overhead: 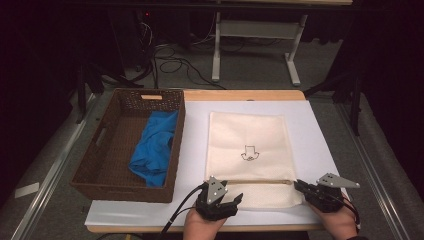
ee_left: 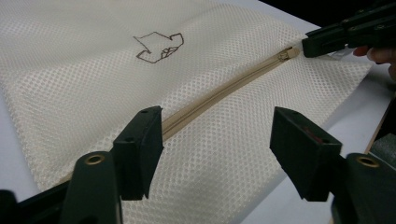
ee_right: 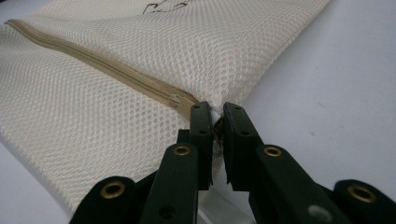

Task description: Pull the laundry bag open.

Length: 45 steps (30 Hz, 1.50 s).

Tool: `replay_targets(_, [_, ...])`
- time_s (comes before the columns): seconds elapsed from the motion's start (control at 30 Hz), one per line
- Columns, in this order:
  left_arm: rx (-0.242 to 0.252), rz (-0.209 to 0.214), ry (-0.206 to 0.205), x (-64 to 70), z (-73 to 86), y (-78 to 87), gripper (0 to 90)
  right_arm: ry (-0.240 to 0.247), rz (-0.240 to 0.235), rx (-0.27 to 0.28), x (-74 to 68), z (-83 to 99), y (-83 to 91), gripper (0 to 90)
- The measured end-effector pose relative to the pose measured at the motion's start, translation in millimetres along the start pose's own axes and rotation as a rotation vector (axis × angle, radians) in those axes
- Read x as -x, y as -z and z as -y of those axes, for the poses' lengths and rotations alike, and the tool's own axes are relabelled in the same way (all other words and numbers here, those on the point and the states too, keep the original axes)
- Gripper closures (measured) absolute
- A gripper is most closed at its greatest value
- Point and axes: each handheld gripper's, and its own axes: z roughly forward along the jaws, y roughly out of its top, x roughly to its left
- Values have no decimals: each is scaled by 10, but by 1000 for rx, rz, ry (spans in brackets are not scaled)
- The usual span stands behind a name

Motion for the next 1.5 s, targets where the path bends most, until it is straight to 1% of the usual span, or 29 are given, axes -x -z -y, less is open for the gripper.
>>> replay_targets(0.07, [8,0,-9,33,-6,3,344,-6,-9,7,-4,3,17,844])
replay_targets(0.1, [8,5,-9,59,-8,-4,344,1,-10,24,-8,-4,37,844])
replay_targets(0.13, [8,5,-9,59,-8,-4,343,1,-10,24,-8,-4,37,844])
replay_targets(0.17, [8,7,-12,68,-8,-3,344,-17,-14,48,-27,-26,72,844])
replay_targets(0.2, [8,6,-15,72,-8,0,344,-17,-14,48,-27,-26,72,844])
replay_targets(0.23, [5,5,-19,78,-12,11,347,-22,-14,67,-39,-45,96,844])
replay_targets(0.3, [20,3,-11,80,-19,32,350,-21,-3,83,-61,-66,115,845])
replay_targets(0.33, [20,3,-11,80,-19,32,349,-21,-3,83,-61,-66,115,845])
replay_targets(0.37, [23,4,-7,76,-25,43,350,-21,0,94,-84,-89,138,845])
replay_targets(0.4, [23,1,-8,76,-28,48,350,-21,0,94,-84,-89,138,845])
replay_targets(0.43, [28,-3,-5,72,-27,55,351,-7,10,95,-103,-108,148,846])
replay_targets(0.5, [27,-5,-7,68,-23,55,350,5,17,92,-120,-127,153,846])
replay_targets(0.57, [24,-5,-8,65,-21,53,350,7,21,95,-123,-142,156,846])
replay_targets(0.63, [20,-3,-9,61,-13,47,351,-7,21,106,-132,-170,161,847])
replay_targets(0.73, [17,-6,-15,68,0,41,350,-10,24,113,-134,-199,152,847])
replay_targets(0.77, [20,-2,-18,71,8,39,350,-10,16,118,-141,-210,154,847])
replay_targets(0.83, [21,-2,-18,72,11,39,350,-6,14,120,-142,-209,158,847])
replay_targets(0.93, [20,1,-12,71,15,39,352,-29,-8,129,-142,-171,179,847])
replay_targets(1.0, [23,8,-2,72,13,36,356,-19,-9,131,-142,-164,183,847])
replay_targets(1.03, [27,-8,-1,78,4,35,357,-19,-14,134,-160,-149,199,847])
replay_targets(1.1, [34,-12,6,77,-9,40,357,-11,-16,135,-173,-138,215,847])
replay_targets(1.23, [27,-12,1,96,-43,18,400,-7,-22,145,-185,-133,232,847])
replay_targets(1.27, [27,-12,1,96,-43,18,422,-7,-22,145,-185,-133,232,847])
replay_targets(1.3, [19,12,-1,112,-72,-13,459,0,-27,154,-181,-137,239,846])
replay_targets(1.33, [19,12,-1,112,-72,-13,492,5,-35,156,-178,-137,241,846])
replay_targets(1.37, [16,16,-7,129,-87,-35,492,5,-35,156,-178,-137,241,846])
replay_targets(1.4, [16,13,-19,151,-103,-56,520,7,-38,157,-176,-136,242,846])
replay_targets(1.43, [23,15,-31,194,-132,-105,578,3,-41,162,-173,-134,243,846])
replay_targets(1.5, [26,20,-35,211,-146,-133,615,5,-45,165,-166,-138,243,845])
